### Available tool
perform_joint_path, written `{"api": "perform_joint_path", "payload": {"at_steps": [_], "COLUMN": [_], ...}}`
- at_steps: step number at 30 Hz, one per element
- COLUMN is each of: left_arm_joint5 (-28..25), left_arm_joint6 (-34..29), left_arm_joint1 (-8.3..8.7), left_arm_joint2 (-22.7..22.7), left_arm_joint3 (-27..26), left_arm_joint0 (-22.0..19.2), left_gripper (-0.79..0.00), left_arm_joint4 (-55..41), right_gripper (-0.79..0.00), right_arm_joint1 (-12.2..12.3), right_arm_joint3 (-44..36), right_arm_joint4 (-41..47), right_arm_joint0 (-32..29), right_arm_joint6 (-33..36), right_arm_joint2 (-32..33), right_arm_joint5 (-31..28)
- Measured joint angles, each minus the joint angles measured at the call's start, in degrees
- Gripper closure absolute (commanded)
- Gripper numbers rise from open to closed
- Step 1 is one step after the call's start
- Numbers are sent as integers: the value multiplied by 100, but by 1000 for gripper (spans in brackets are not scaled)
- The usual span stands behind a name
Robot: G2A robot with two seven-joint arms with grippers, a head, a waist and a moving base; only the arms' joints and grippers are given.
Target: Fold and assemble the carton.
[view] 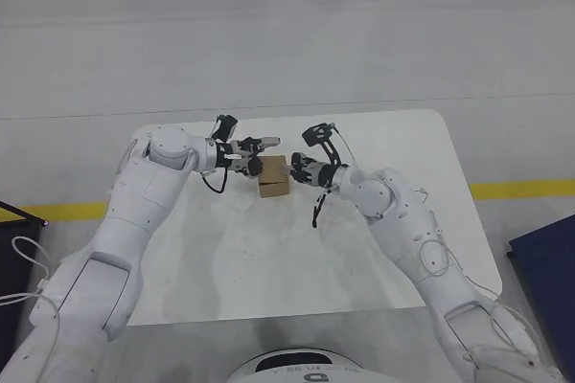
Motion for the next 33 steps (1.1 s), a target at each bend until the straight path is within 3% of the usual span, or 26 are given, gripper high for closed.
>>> {"api": "perform_joint_path", "payload": {"at_steps": [8, 17, 26, 33], "left_arm_joint5": [54, 240, 353, 285], "left_arm_joint6": [29, 113, 289, 237], "left_arm_joint1": [-36, -108, -162, -195], "left_arm_joint2": [48, 207, 429, 365], "left_arm_joint3": [-48, 23, 24, 86], "left_arm_joint0": [-38, -139, -257, -279], "left_gripper": [-785, -785, -785, -785], "left_arm_joint4": [-2, 155, 620, 417], "right_gripper": [-360, -431, -391, -388], "right_arm_joint1": [107, -22, -63, -77], "right_arm_joint3": [-676, -146, -9, -33], "right_arm_joint4": [-124, -583, -829, -912], "right_arm_joint0": [-347, 27, 176, 207], "right_arm_joint6": [191, 123, 151, 155], "right_arm_joint2": [196, -351, -555, -614], "right_arm_joint5": [253, 906, 1037, 1097]}}
